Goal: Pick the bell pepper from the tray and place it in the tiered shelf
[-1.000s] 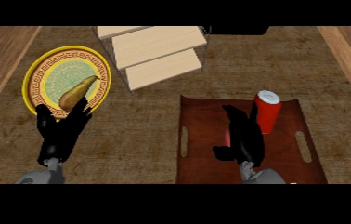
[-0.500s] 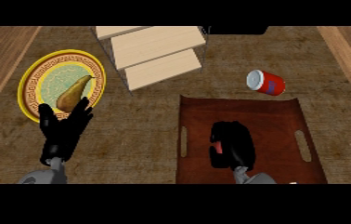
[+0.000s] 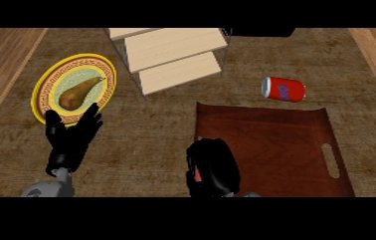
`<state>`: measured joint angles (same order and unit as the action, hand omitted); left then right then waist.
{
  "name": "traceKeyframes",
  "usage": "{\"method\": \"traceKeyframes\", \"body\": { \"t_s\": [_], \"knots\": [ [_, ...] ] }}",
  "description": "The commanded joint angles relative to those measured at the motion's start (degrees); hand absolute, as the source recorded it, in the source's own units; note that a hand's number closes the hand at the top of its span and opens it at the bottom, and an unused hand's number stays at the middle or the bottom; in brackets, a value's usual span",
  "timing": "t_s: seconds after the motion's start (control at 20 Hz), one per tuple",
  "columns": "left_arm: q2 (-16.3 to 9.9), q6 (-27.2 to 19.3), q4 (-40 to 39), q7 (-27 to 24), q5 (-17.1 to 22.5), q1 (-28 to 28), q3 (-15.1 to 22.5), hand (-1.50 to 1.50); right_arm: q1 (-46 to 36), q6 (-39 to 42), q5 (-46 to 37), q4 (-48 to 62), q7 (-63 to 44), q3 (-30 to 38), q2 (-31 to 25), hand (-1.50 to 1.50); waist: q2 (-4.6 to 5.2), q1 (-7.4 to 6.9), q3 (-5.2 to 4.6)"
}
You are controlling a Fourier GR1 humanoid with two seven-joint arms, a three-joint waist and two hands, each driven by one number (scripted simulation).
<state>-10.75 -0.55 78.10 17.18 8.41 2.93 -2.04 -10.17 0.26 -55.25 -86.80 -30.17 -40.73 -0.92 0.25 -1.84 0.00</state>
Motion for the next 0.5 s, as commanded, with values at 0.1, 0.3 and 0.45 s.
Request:
{"method": "traceKeyframes", "body": {
  "t_s": [0.1,0.3,0.45],
  "knots": [
    [-0.1,0.4,-1.0,-1.0,-0.6,-0.3,0.2,0.00,-16.5,-0.5,16.5,-1.2,-5.0,-8.2,0.9,1.50,0.05,-1.07,0.01],
    [1.9,-1.4,-1.7,-1.0,-1.2,0.8,0.5,0.00,-24.8,-2.6,17.4,-10.5,-15.0,-8.7,0.9,1.50,-0.28,0.61,-0.04],
    [0.2,-0.7,-2.2,-1.1,-1.7,0.2,0.0,0.00,-31.1,-4.0,16.3,-18.5,-27.2,-9.0,0.9,1.50,-0.67,0.78,-0.09]
  ]
}}
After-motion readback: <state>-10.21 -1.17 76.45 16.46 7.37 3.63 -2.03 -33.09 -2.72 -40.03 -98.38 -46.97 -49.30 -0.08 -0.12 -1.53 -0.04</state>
